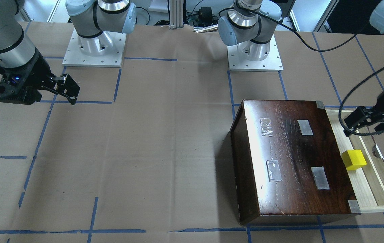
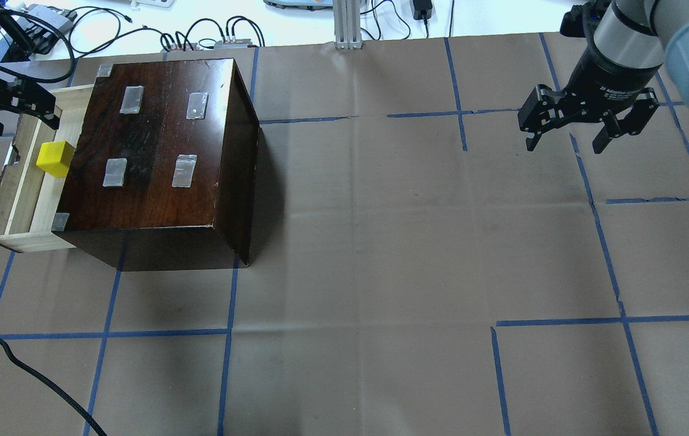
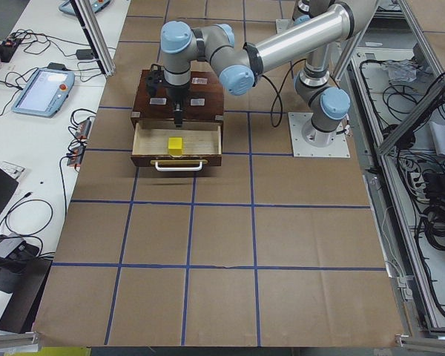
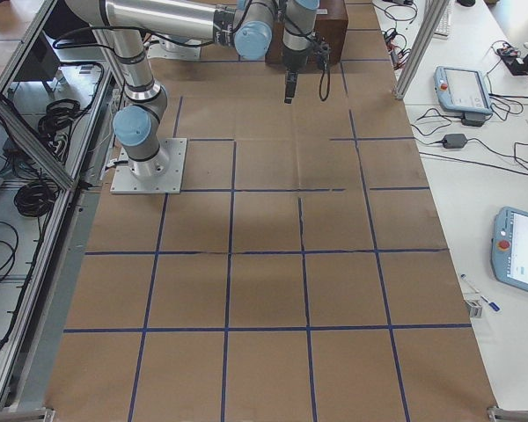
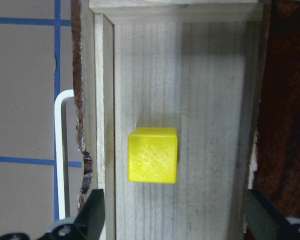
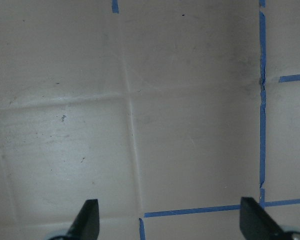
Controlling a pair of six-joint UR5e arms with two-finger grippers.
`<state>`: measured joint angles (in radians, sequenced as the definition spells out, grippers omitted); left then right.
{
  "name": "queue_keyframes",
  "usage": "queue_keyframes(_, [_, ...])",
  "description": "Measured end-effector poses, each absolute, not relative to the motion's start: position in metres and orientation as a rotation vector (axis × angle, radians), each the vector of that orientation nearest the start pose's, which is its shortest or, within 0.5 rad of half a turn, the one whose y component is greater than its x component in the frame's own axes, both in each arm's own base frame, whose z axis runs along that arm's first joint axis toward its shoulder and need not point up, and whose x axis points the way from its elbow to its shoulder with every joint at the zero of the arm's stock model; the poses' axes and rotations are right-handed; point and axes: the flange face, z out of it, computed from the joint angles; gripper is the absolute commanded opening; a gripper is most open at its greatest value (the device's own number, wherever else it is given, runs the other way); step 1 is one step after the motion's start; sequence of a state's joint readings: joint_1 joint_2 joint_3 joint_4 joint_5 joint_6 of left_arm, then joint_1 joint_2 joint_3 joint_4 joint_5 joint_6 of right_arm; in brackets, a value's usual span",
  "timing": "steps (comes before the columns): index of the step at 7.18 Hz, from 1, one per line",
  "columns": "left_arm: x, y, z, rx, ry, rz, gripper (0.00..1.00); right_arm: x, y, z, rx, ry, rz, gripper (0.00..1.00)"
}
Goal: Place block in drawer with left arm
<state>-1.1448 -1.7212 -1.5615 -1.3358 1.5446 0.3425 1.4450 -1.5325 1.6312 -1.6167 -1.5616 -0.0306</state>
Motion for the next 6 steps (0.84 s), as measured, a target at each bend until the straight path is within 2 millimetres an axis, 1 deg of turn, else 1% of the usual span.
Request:
queue_keyframes(2, [0.042,-0.54,0.449,-0.144,3.128,-0.169,0.99,0.07,-0.514,0.444,0.149,3.124,0.082,1.0])
queue_keyframes(4, [-0.02,-0.519,0.459,-0.149,3.143,-0.148,0.98,0.07,-0.514,0.444,0.149,3.124,0.082,1.0])
queue_keyframes(6, [-0.074,-0.502,0.468,-0.158,3.154,-0.124,0.98,0.07,-0.514,0.444,0.149,3.124,0.083,1.0])
